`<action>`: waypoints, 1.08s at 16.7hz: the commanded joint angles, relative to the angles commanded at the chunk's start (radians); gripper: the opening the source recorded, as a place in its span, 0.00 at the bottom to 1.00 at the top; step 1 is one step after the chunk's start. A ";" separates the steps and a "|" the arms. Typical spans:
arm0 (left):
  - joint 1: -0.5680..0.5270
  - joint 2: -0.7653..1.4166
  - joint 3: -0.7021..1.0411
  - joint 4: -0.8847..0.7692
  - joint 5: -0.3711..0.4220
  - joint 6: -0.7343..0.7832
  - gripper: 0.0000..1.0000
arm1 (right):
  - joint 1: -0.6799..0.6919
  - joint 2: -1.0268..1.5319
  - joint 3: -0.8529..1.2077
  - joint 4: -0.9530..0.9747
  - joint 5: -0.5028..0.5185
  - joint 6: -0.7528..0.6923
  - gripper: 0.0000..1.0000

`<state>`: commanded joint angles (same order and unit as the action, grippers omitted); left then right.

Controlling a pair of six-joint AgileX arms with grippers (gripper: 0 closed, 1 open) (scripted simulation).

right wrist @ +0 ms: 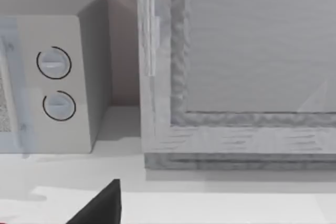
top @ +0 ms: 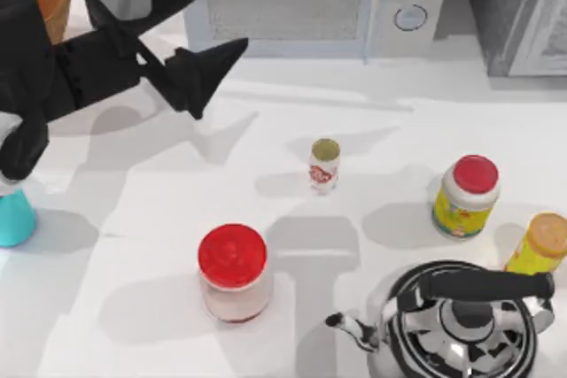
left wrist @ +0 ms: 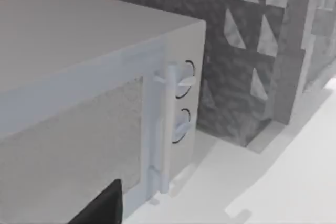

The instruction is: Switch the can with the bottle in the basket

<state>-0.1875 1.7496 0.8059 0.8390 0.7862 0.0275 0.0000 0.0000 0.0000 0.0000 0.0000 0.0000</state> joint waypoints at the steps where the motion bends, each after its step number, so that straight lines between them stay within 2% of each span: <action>1: 0.020 -0.125 -0.055 -0.063 -0.056 -0.001 1.00 | 0.000 0.000 0.000 0.000 0.000 0.000 1.00; 7: 0.121 -0.903 -0.394 -0.433 -0.392 -0.010 1.00 | 0.000 0.000 0.000 0.000 0.000 0.000 1.00; 11: 0.162 -1.343 -0.593 -0.636 -0.585 -0.018 1.00 | 0.000 0.000 0.000 0.000 0.000 0.000 1.00; 15: 0.182 -1.630 -0.739 -0.777 -0.723 -0.024 1.00 | 0.000 0.000 0.000 0.000 0.000 0.000 1.00; 18: 0.187 -1.734 -0.797 -0.831 -0.778 -0.027 1.00 | 0.000 0.000 0.000 0.000 0.000 0.000 1.00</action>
<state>-0.0006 0.0154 0.0087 0.0079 0.0084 0.0004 0.0000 0.0000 0.0000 0.0000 0.0000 0.0000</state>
